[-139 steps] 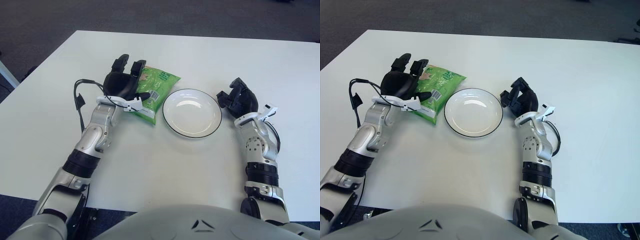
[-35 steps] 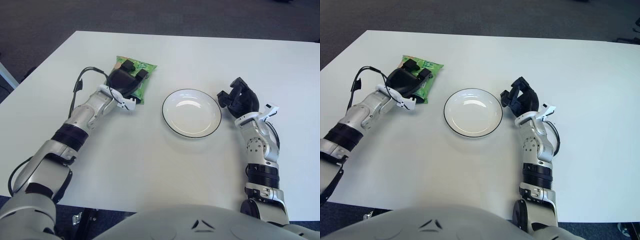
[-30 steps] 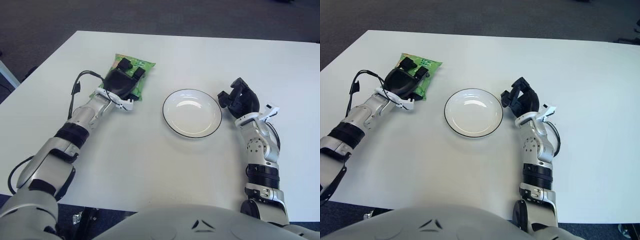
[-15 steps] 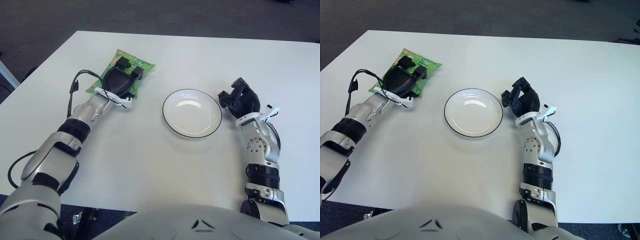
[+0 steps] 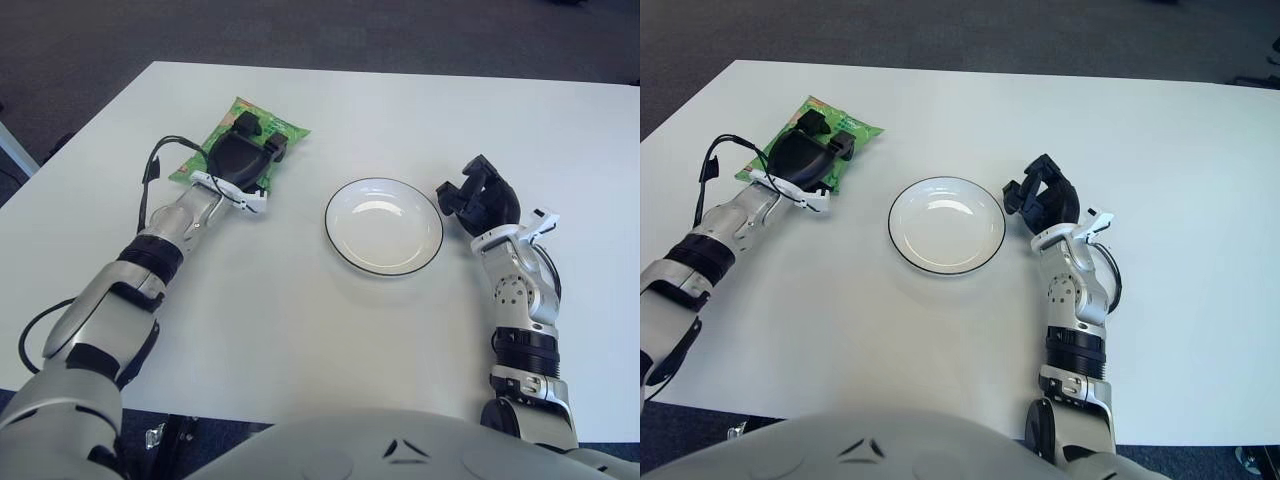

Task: Put the snack into the plate.

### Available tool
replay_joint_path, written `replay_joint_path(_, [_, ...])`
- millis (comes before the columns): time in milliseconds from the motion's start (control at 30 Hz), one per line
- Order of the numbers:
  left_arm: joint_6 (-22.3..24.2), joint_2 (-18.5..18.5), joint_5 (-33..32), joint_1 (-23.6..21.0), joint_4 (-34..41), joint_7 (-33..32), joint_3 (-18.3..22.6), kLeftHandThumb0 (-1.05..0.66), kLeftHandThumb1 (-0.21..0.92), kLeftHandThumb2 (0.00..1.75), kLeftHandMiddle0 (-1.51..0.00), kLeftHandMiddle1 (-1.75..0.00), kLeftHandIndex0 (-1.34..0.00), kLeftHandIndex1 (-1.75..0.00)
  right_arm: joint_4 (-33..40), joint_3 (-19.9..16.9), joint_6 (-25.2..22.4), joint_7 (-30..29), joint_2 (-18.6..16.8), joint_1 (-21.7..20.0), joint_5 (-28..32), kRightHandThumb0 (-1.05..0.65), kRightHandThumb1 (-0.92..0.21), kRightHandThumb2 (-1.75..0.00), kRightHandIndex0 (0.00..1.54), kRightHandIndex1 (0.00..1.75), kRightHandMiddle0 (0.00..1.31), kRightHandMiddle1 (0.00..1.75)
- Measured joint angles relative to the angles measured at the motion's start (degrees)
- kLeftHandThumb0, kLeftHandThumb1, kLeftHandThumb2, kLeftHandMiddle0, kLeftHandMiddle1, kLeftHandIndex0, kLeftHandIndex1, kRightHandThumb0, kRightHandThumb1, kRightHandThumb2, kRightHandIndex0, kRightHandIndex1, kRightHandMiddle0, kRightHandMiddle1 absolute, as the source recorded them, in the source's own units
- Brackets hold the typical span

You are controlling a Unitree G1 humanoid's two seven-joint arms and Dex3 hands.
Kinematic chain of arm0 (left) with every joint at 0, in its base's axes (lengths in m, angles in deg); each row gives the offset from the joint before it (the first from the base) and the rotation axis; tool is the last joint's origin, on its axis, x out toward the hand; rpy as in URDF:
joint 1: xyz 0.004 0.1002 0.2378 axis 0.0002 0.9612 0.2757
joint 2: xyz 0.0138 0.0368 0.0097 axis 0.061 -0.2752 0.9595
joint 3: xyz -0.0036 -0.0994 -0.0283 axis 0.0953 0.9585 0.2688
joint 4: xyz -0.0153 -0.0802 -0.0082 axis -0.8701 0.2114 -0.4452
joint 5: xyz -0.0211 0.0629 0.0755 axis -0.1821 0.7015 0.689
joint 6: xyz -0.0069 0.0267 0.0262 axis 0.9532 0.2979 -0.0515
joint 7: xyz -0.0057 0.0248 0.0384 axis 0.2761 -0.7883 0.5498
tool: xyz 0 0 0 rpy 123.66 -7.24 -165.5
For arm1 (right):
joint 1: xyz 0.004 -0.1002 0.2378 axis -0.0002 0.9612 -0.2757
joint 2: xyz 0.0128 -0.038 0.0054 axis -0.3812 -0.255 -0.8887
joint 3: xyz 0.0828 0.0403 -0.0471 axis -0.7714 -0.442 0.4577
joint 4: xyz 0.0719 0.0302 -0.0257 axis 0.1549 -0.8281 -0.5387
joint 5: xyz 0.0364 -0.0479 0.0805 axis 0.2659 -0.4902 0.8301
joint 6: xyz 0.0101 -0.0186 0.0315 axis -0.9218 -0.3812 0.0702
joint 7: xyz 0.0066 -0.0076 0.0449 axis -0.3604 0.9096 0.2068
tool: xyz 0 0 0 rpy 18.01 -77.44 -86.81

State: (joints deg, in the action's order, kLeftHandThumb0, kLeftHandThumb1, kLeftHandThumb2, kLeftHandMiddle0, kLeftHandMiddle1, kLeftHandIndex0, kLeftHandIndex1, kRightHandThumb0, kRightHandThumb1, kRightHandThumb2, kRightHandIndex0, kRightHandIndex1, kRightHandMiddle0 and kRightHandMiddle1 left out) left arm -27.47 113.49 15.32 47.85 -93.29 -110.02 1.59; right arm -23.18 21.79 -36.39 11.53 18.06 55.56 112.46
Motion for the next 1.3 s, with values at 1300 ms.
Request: replay_joint_path(1300, [0.86, -1.23, -7.04, 11.00, 31.03, 4.59, 15.62, 0.00, -0.01, 1.67, -0.88, -1.67, -0.63, -1.75, -3.35, -0.29, 2.15, 1.21, 0.17, -0.93, -0.13, -0.51, -0.24, -1.41, 1.26, 1.75, 0.68, 1.75])
